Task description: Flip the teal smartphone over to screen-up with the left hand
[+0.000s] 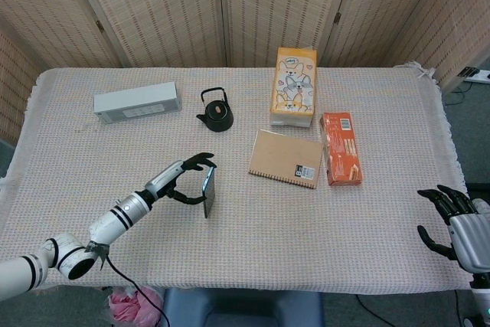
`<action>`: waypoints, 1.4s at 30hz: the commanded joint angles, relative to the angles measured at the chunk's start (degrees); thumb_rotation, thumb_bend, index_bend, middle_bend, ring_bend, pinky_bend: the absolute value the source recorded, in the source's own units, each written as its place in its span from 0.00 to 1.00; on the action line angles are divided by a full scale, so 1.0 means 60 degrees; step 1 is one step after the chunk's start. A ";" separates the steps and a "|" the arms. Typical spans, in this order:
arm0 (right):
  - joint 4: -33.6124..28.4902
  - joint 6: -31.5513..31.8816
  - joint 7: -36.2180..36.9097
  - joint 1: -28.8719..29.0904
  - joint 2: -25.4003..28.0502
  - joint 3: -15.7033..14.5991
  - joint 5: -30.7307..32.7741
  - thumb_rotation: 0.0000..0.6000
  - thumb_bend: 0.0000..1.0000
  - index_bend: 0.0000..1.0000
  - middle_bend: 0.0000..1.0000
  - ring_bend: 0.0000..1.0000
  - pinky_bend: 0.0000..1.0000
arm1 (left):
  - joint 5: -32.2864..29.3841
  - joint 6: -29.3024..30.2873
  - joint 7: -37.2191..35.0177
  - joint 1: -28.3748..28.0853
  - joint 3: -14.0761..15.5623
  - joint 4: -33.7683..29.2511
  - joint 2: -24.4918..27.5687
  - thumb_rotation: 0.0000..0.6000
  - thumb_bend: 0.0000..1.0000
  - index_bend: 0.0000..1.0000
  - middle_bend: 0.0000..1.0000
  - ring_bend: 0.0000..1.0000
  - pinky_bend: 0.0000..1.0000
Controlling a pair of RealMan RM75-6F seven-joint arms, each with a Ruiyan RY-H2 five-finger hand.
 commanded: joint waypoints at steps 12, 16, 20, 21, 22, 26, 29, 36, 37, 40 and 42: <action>0.0048 -0.0002 0.0025 -0.0035 -0.0049 -0.0007 0.0030 1.00 0.29 0.22 0.24 0.15 0.18 | -0.0394 0.0324 0.0245 -0.0088 0.0203 0.0338 -0.0972 1.00 0.33 0.35 0.10 0.07 0.18; 0.0036 -0.0010 0.0011 -0.0033 -0.0046 -0.0007 0.0026 1.00 0.29 0.22 0.24 0.15 0.18 | -0.0396 0.0434 0.0403 -0.0030 0.0320 0.0564 -0.1094 1.00 0.33 0.32 0.10 0.07 0.18; 0.0022 -0.0010 0.0015 -0.0033 -0.0053 0.0001 0.0032 1.00 0.29 0.22 0.24 0.15 0.18 | -0.0342 0.0586 0.0313 0.0054 0.0409 0.0757 -0.1103 1.00 0.33 0.29 0.10 0.07 0.18; 0.0021 -0.0015 0.0007 -0.0030 -0.0056 -0.0005 0.0020 1.00 0.29 0.22 0.24 0.15 0.18 | -0.0308 0.0640 0.0282 0.0082 0.0442 0.0853 -0.1094 1.00 0.33 0.27 0.10 0.07 0.18; 0.0023 -0.0023 0.0006 -0.0027 -0.0061 -0.0009 0.0014 1.00 0.29 0.22 0.24 0.15 0.18 | -0.0272 0.0692 0.0278 0.0105 0.0472 0.0933 -0.1092 1.00 0.33 0.27 0.10 0.07 0.18; 0.0045 -0.0024 0.0032 -0.0032 -0.0086 -0.0012 0.0018 1.00 0.29 0.22 0.24 0.15 0.18 | -0.0148 0.0789 0.0078 0.0189 0.0630 0.1176 -0.1009 1.00 0.33 0.19 0.10 0.06 0.18; 0.0062 -0.0016 0.0039 -0.0036 -0.0088 -0.0018 0.0004 1.00 0.29 0.22 0.24 0.15 0.18 | -0.0013 0.0882 -0.0019 0.0244 0.0761 0.1396 -0.0911 1.00 0.33 0.09 0.09 0.05 0.18; 0.0085 0.0005 0.0067 -0.0038 -0.0103 -0.0012 -0.0010 1.00 0.29 0.22 0.24 0.15 0.18 | 0.0242 0.1007 0.0015 0.0284 0.1024 0.1759 -0.0658 1.00 0.33 0.00 0.00 0.00 0.18; 0.0092 0.0002 0.0071 -0.0036 -0.0108 -0.0014 -0.0013 1.00 0.29 0.22 0.24 0.15 0.18 | 0.0209 0.1085 0.0036 0.0319 0.1008 0.1787 -0.0633 1.00 0.33 0.00 0.00 0.00 0.18; 0.0121 0.0015 0.0093 -0.0042 -0.0104 -0.0006 -0.0005 1.00 0.29 0.22 0.24 0.15 0.18 | 0.0067 0.1320 0.0198 0.0441 0.0928 0.1801 -0.0536 1.00 0.33 0.00 0.00 0.00 0.17; 0.0133 0.0028 0.0104 -0.0045 -0.0082 0.0009 0.0011 1.00 0.29 0.22 0.24 0.15 0.18 | -0.0160 0.1495 0.0421 0.0568 0.0808 0.1740 -0.0425 1.00 0.33 0.00 0.00 0.00 0.17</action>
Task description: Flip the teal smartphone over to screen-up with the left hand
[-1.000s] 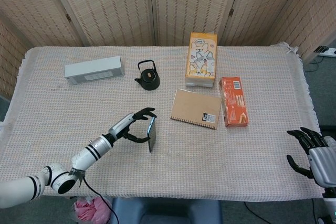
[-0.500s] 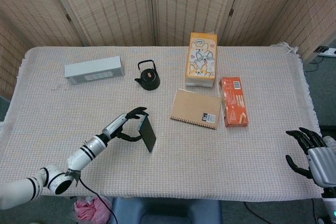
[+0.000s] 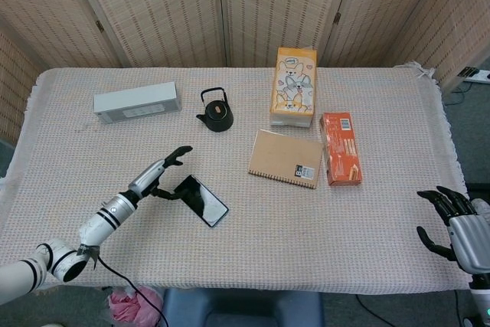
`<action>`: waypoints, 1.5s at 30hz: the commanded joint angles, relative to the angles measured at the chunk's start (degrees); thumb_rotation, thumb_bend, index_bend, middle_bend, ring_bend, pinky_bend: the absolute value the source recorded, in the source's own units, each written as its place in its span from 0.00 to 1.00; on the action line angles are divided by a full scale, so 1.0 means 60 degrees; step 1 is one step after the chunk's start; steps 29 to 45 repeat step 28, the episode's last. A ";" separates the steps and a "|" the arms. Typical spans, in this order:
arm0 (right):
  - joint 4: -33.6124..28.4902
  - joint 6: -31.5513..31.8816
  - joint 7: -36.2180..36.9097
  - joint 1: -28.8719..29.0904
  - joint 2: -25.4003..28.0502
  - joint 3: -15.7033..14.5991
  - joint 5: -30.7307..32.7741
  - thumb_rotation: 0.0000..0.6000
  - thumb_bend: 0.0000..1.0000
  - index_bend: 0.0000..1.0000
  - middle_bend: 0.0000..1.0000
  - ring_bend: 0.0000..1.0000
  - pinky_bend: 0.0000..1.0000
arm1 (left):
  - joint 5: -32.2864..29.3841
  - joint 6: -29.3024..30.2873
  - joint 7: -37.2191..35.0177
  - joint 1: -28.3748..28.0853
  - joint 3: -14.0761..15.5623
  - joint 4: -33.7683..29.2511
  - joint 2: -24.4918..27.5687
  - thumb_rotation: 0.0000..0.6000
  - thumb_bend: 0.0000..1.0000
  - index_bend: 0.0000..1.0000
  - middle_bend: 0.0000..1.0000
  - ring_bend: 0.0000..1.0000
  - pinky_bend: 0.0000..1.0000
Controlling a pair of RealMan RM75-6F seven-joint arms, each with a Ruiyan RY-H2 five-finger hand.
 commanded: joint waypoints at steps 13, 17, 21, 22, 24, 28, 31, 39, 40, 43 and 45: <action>0.0059 -0.0371 -0.0066 0.0254 0.0146 0.0048 -0.0001 1.00 0.29 0.22 0.24 0.15 0.18 | -0.2575 0.1954 0.6232 0.1876 -0.0143 -0.2136 0.1525 1.00 0.33 0.12 0.00 0.00 0.17; 0.0085 -0.0643 -0.0068 0.0425 0.0125 0.0069 0.0031 1.00 0.29 0.22 0.24 0.15 0.18 | -0.3079 0.2971 0.7928 0.2638 0.0094 -0.2856 0.1876 1.00 0.33 0.15 0.00 0.00 0.17; 0.0113 -0.0847 -0.0047 0.0609 0.0086 0.0105 0.0008 1.00 0.29 0.22 0.24 0.15 0.18 | -0.3056 0.4224 0.9156 0.3450 0.0368 -0.3138 0.1898 1.00 0.33 0.17 0.00 0.00 0.17; 0.0117 -0.0883 -0.0045 0.0650 0.0074 0.0115 -0.0002 1.00 0.29 0.22 0.24 0.15 0.18 | -0.3032 0.4414 0.9293 0.3612 0.0430 -0.3176 0.1914 1.00 0.33 0.17 0.01 0.00 0.17; 0.0115 -0.0973 -0.0039 0.0742 0.0052 0.0135 -0.0016 1.00 0.29 0.22 0.24 0.15 0.18 | -0.2868 0.4932 0.9650 0.3976 0.0565 -0.3189 0.1918 1.00 0.33 0.17 0.01 0.00 0.17; 0.0109 -0.1165 -0.0052 0.0880 0.0005 0.0164 0.0043 1.00 0.29 0.22 0.25 0.15 0.18 | -0.2509 0.5791 0.9838 0.4647 0.0764 -0.3390 0.1867 1.00 0.33 0.17 0.02 0.00 0.17; 0.0109 -0.1165 -0.0052 0.0880 0.0005 0.0164 0.0043 1.00 0.29 0.22 0.25 0.15 0.18 | -0.2509 0.5791 0.9838 0.4647 0.0764 -0.3390 0.1867 1.00 0.33 0.17 0.02 0.00 0.17; 0.0109 -0.1165 -0.0052 0.0880 0.0005 0.0164 0.0043 1.00 0.29 0.22 0.25 0.15 0.18 | -0.2509 0.5791 0.9838 0.4647 0.0764 -0.3390 0.1867 1.00 0.33 0.17 0.02 0.00 0.17; 0.0109 -0.1165 -0.0052 0.0880 0.0005 0.0164 0.0043 1.00 0.29 0.22 0.25 0.15 0.18 | -0.2509 0.5791 0.9838 0.4647 0.0764 -0.3390 0.1867 1.00 0.33 0.17 0.02 0.00 0.17; 0.0109 -0.1165 -0.0052 0.0880 0.0005 0.0164 0.0043 1.00 0.29 0.22 0.25 0.15 0.18 | -0.2509 0.5791 0.9838 0.4647 0.0764 -0.3390 0.1867 1.00 0.33 0.17 0.02 0.00 0.17; 0.0109 -0.1165 -0.0052 0.0880 0.0005 0.0164 0.0043 1.00 0.29 0.22 0.25 0.15 0.18 | -0.2509 0.5791 0.9838 0.4647 0.0764 -0.3390 0.1867 1.00 0.33 0.17 0.02 0.00 0.17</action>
